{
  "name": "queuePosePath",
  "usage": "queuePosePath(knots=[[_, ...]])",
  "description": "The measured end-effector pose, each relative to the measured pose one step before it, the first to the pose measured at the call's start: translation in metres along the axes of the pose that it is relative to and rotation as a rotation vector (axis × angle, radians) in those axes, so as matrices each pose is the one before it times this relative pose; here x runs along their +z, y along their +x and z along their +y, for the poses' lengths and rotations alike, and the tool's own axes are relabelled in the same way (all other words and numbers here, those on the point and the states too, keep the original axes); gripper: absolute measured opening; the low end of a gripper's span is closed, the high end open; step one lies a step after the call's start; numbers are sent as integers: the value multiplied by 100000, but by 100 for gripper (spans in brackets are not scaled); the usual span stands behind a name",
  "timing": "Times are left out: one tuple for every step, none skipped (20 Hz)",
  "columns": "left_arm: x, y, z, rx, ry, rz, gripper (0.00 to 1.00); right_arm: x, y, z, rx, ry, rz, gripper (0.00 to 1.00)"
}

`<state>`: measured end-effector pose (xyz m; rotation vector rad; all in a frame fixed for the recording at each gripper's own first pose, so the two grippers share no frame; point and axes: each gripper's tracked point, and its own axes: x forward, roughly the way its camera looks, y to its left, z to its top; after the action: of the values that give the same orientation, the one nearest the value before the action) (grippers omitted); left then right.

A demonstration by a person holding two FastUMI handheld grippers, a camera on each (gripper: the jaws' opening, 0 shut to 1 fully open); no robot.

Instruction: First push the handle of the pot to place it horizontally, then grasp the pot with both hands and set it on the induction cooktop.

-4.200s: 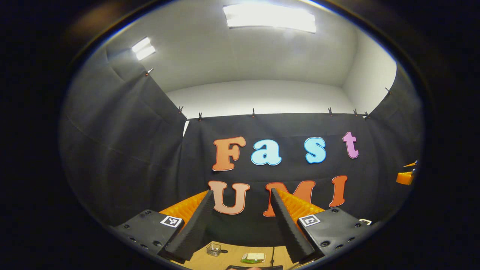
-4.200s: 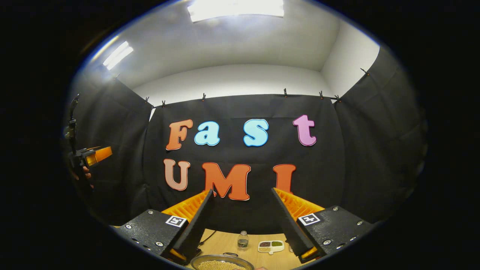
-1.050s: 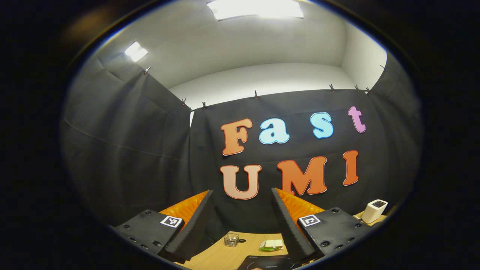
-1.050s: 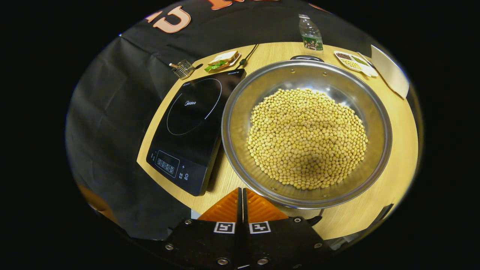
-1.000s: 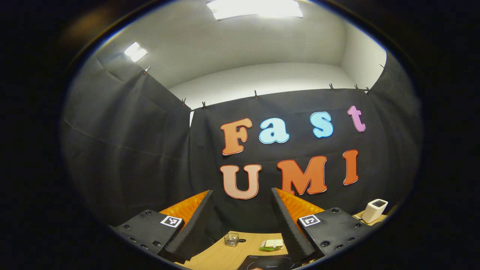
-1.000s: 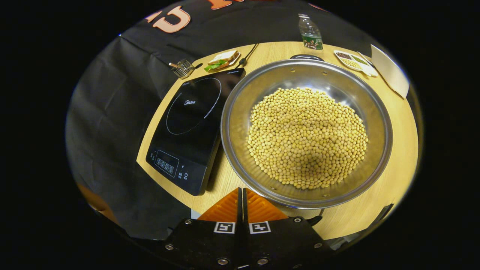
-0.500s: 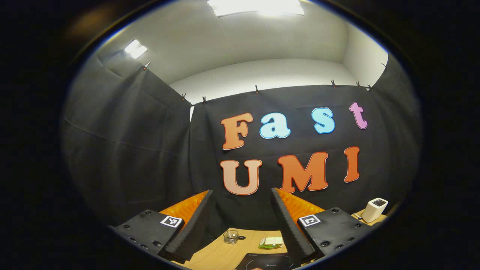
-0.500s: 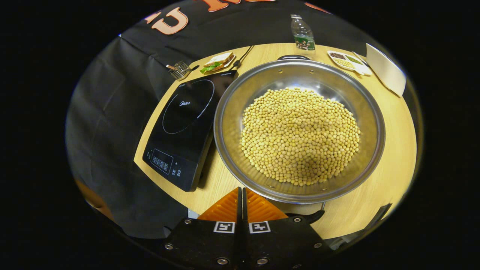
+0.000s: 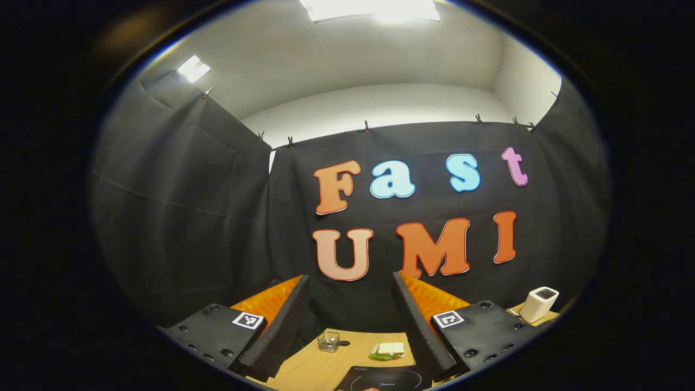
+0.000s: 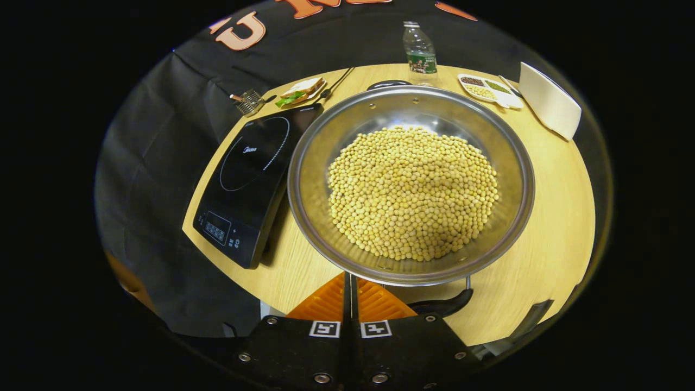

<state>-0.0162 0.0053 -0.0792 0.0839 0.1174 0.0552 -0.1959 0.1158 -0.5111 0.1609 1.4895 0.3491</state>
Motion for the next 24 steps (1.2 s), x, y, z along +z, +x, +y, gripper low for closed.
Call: queuePosePath(knots=[[-176, 107, -40, -196, 71, 414, 98, 189, -5, -551, -1251, -421, -134, 0], [-211, 122, 48, 7, 95, 455, 98, -8, -113, -634, -1758, -390, -164, 0], [-116, 72, 110, 175, 7, 373, 98, 50, -58, -533, -1347, -625, -5, 0], [-158, 109, 186, 232, -80, 300, 98, 16, -70, -551, -1429, 2, -34, 0], [-126, 90, 76, 367, -91, 345, 98, 7, -56, -550, -1142, 44, 88, 0], [-215, 193, 24, 108, 7, 445, 97, 89, -81, -489, -695, 582, 47, 0], [-164, 55, 127, 222, 158, 380, 97, 52, -40, -450, -716, 694, -48, 0], [-124, 29, 298, 423, 57, 204, 97, 123, -90, -569, -786, 599, -95, 0], [-141, 40, 152, 169, 31, 314, 97, 193, -34, -630, -1079, 812, -73, 0], [-137, -17, 92, 188, -65, 300, 96, 25, -14, -502, -983, 601, -154, 0], [-81, 35, 15, -47, 119, 350, 96, 123, 10, -618, -1119, 724, -51, 0], [-67, -1, 73, 95, 19, 223, 96, 163, -23, -538, -1048, 523, -184, 0], [-85, 107, -6, -128, -25, 278, 96, 210, 42, -596, -950, 598, -36, 0], [-42, 43, -66, -99, -134, 84, 98, 86, 124, -408, -711, 642, 86, 0], [-69, -84, -46, -303, 66, 282, 98, 113, -19, -487, -544, 702, 105, 0], [-87, -20, -162, -437, 139, 338, 98, 62, 99, -341, -575, 655, -28, 0], [32, -40, 39, -111, 53, 302, 98, 122, -16, -432, -661, 1237, -32, 0], [-46, -4, -23, -75, 208, 354, 96, 14, 10, -420, -547, 1012, -103, 0], [-22, -16, 35, -130, 395, 216, 97, 197, 14, -445, -766, 841, 107, 0], [90, -36, 82, 326, 586, -168, 97, 122, 33, -532, -1154, 512, -50, 0], [101, 1, 5, 347, 515, -350, 98, 312, 91, -552, -1468, 139, -337, 0], [167, -47, 14, 307, 36, -579, 98, 311, 128, -532, -1684, 287, -398, 0], [15, -41, -25, -83, -192, -283, 98, 372, 179, -622, -1423, 450, -381, 0], [-73, -59, -49, -292, -304, -128, 98, 290, 217, -546, -1331, 1097, -318, 0]])
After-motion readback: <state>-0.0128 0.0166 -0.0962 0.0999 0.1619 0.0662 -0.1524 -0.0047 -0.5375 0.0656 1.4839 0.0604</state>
